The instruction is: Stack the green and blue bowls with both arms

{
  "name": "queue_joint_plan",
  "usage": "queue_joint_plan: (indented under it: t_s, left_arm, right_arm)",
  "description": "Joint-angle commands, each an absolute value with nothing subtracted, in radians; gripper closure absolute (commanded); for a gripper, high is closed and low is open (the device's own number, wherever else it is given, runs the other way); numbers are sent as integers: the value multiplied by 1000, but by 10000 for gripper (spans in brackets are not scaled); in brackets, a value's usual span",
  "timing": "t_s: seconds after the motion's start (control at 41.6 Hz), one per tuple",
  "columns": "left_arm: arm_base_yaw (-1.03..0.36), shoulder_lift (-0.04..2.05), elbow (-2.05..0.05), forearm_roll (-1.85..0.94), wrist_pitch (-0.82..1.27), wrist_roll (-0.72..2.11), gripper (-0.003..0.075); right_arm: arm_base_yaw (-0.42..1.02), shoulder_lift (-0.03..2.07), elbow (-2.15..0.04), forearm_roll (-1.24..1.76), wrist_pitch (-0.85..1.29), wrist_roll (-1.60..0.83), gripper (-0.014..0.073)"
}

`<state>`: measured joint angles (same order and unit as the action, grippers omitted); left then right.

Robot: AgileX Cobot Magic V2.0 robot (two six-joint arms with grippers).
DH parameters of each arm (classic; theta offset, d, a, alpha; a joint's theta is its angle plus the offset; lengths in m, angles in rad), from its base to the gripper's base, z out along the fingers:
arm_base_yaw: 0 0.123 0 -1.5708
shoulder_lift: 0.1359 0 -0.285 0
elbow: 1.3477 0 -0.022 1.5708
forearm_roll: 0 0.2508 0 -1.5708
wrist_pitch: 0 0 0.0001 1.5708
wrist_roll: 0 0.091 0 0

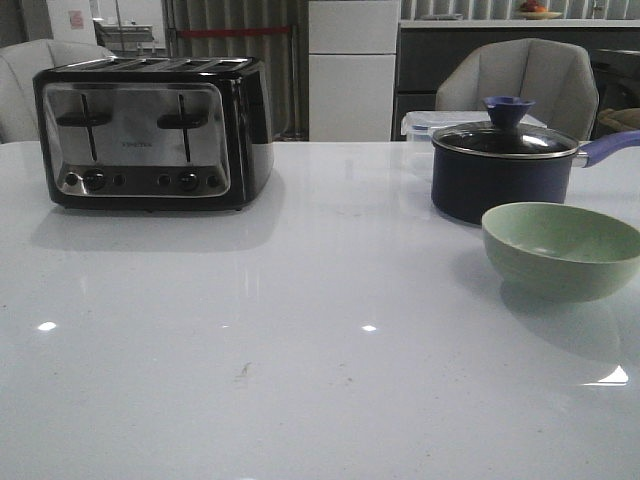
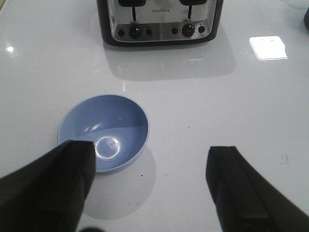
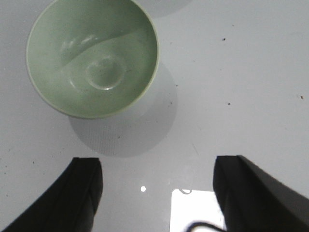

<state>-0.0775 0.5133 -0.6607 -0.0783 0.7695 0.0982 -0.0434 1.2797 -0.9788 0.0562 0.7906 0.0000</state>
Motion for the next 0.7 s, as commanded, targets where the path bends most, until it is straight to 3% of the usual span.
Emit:
queue_joint_plan:
  t_s: [0.0,0.433,0.577,0.673]
  left_arm:
    - [-82,522,-689,-91,704,88,180]
    - [-82,522,-689,-91,704,88,180]
    - [-82,522,-689,-91,704,88,180]
    - [-82,522,-689,-91,704,88,180]
  right_arm:
    - [-49,1356,-1071,62,742,0,10]
    - [-55,1793,-1344,103,798,-63,19]
    - [-55,1873,-1391,113,800,-69,93]
    - [-55,1896,-1403,115,805,-74,195]
